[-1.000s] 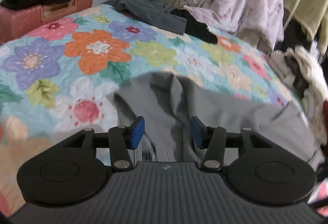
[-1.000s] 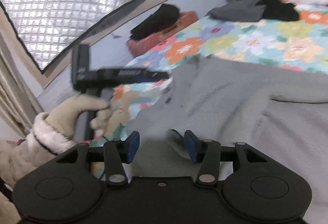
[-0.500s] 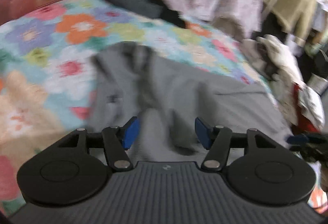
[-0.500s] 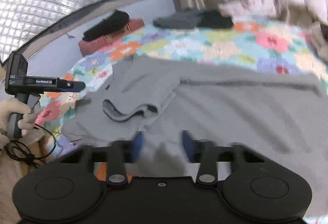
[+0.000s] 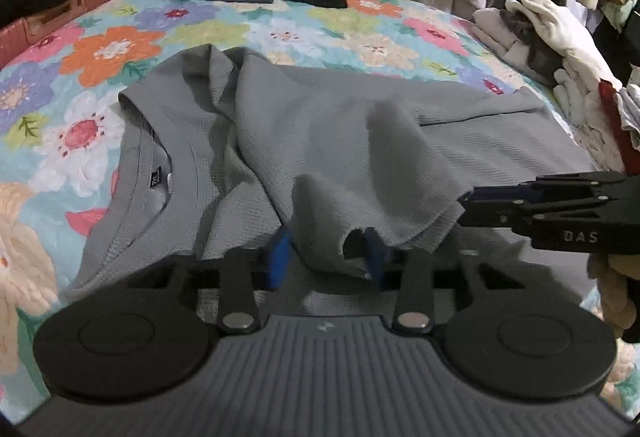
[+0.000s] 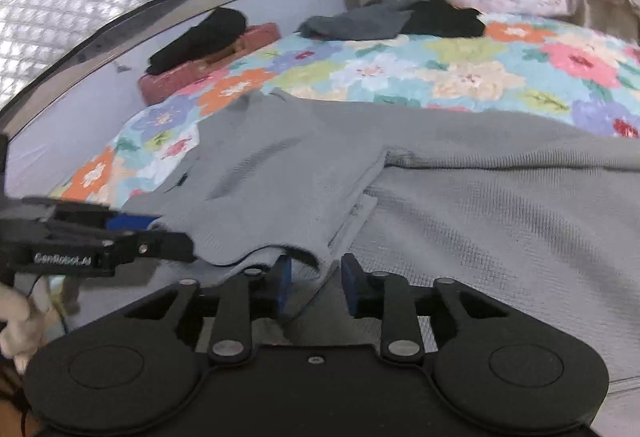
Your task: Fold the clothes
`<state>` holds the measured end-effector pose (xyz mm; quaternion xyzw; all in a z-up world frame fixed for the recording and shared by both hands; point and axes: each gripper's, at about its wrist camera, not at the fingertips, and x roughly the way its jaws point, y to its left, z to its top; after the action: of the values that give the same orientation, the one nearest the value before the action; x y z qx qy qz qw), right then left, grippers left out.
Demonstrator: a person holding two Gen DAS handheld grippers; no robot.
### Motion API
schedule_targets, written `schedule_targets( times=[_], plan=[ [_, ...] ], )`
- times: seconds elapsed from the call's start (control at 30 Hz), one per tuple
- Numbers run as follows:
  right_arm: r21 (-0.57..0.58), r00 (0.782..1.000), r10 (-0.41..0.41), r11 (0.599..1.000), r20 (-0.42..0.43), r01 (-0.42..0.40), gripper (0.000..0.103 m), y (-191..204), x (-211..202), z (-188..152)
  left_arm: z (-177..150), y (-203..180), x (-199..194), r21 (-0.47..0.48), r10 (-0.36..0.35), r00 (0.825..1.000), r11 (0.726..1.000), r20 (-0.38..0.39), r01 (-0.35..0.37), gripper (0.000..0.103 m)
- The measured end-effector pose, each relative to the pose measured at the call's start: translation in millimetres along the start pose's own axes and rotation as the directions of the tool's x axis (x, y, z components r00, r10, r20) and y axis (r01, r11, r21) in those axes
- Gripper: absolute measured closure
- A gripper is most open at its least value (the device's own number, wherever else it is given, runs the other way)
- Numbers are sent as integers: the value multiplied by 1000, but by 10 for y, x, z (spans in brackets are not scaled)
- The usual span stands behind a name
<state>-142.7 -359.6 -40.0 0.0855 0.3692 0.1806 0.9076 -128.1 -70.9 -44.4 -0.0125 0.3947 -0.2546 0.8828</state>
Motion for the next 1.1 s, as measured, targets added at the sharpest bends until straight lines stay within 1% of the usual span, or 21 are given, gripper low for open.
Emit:
schedule_targets(
  times=[0.03,0.1,0.13,0.17,0.2,0.27,0.33,0.43,0.47,0.53,0.57,0.6,0.63,0.67,0.7,0.73,0.8,0.87,0.97,1.03,1.1],
  plan=[
    [22,1000,0,1000,4,0,63,-19,46,-2,-6,12,19,-10,-9,1000,1000,7,9,71],
    [64,999,13,998,32,-15,63,-66,124,-5,-18,20,55,-22,-22,999,999,23,23,75],
    [78,998,22,997,55,-26,64,-88,150,-3,-23,9,73,-20,-26,999,999,34,27,79],
    [59,997,17,998,81,-22,82,-84,143,9,-25,-10,68,-12,-22,999,1000,43,23,82],
    [39,994,9,999,107,-13,96,-76,122,26,-25,-34,52,-2,-15,999,1000,51,15,82],
    [-17,985,-49,999,164,52,98,-24,-48,97,-26,-82,21,17,-1,998,1000,68,0,83],
    [-71,965,-120,988,233,139,98,42,-313,184,-26,-130,-10,36,12,996,999,86,-15,83],
    [-142,937,-219,954,272,265,98,137,-571,251,-27,-202,-57,64,31,993,997,112,-39,82],
    [-156,933,-242,944,267,289,98,152,-591,248,-27,-226,-72,73,37,992,996,121,-47,76],
    [-152,932,-264,940,250,307,98,136,-597,202,-27,-274,-103,91,50,989,994,139,-63,69],
    [-145,933,-268,940,239,308,98,118,-595,184,-35,-297,-101,83,37,990,995,133,-48,64],
    [-114,944,-245,955,220,275,98,61,-568,187,-46,-319,-92,69,15,993,997,119,-24,60],
    [-82,954,-221,967,201,242,98,4,-541,190,-56,-342,-82,53,-6,994,999,106,1,54],
    [-48,963,-196,977,186,208,98,-51,-518,197,-68,-377,-73,49,-27,995,999,95,22,50],
    [-8,969,-167,985,182,171,98,-95,-514,218,-81,-417,-66,48,-47,995,998,85,43,49],
    [5,972,-150,988,181,152,98,-120,-519,238,-98,-471,-60,57,-61,995,997,77,57,47],
    [-16,973,-144,989,180,149,98,-88,-507,281,-139,-577,-42,86,-75,995,994,70,69,41],
    [-23,974,-137,989,179,143,98,-70,-514,312,-164,-678,6,114,-52,997,992,60,45,35],
    [-8,977,-121,992,173,124,98,-73,-535,337,-194,-814,92,166,-4,999,986,35,-2,31],
    [3,979,-113,993,172,114,98,-93,-557,347,-212,-831,138,174,15,1000,985,5,-15,31],
    [21,979,-107,994,173,105,98,-122,-573,373,-223,-813,134,151,5,1000,989,-13,-3,31]
  ],
)
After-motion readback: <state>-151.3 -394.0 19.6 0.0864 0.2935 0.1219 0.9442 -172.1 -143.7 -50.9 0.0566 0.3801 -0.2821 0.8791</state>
